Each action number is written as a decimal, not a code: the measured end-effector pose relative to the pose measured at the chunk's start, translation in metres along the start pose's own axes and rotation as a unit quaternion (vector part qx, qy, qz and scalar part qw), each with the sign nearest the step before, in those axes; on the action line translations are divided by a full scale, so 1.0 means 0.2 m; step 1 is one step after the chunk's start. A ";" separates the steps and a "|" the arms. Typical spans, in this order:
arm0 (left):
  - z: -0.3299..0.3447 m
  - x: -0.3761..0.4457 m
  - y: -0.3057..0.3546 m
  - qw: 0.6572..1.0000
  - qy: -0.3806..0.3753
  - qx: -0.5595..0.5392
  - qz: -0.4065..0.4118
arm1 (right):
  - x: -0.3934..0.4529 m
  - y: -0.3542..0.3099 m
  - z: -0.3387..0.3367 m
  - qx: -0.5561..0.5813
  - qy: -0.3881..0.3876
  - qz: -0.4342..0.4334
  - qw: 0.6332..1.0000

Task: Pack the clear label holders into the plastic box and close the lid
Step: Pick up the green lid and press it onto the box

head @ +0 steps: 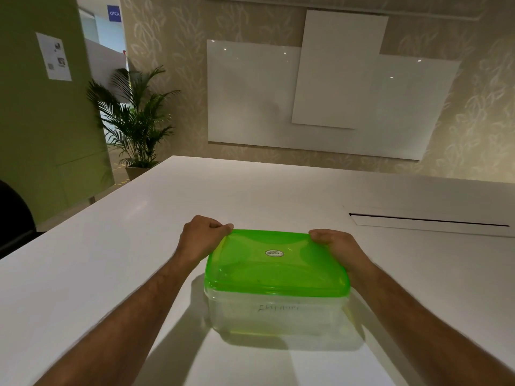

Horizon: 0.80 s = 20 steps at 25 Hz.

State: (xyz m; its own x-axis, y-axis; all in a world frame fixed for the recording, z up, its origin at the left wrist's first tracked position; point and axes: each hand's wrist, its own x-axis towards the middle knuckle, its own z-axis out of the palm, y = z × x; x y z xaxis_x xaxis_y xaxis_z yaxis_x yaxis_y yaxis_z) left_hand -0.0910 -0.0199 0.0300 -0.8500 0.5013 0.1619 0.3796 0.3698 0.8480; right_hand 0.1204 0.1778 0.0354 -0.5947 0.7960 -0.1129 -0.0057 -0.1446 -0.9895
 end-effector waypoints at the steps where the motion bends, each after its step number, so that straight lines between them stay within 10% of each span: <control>1: 0.00 0.00 0.00 1.000 -0.008 -0.009 -0.005 | 0.00 0.00 0.00 -0.001 -0.002 0.000 1.000; 20: -0.08 -0.08 -0.07 0.985 -0.107 -0.109 -0.078 | -0.09 -0.01 -0.06 -0.083 0.002 -0.026 0.996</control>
State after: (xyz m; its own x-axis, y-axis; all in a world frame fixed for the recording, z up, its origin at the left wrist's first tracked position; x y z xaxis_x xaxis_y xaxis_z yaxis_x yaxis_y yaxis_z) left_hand -0.0885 -0.0449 0.0240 -0.7864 0.6139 -0.0689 0.1439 0.2904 0.9460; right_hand 0.1408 0.1710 0.0376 -0.5943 0.8019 -0.0613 0.0969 -0.0042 -0.9953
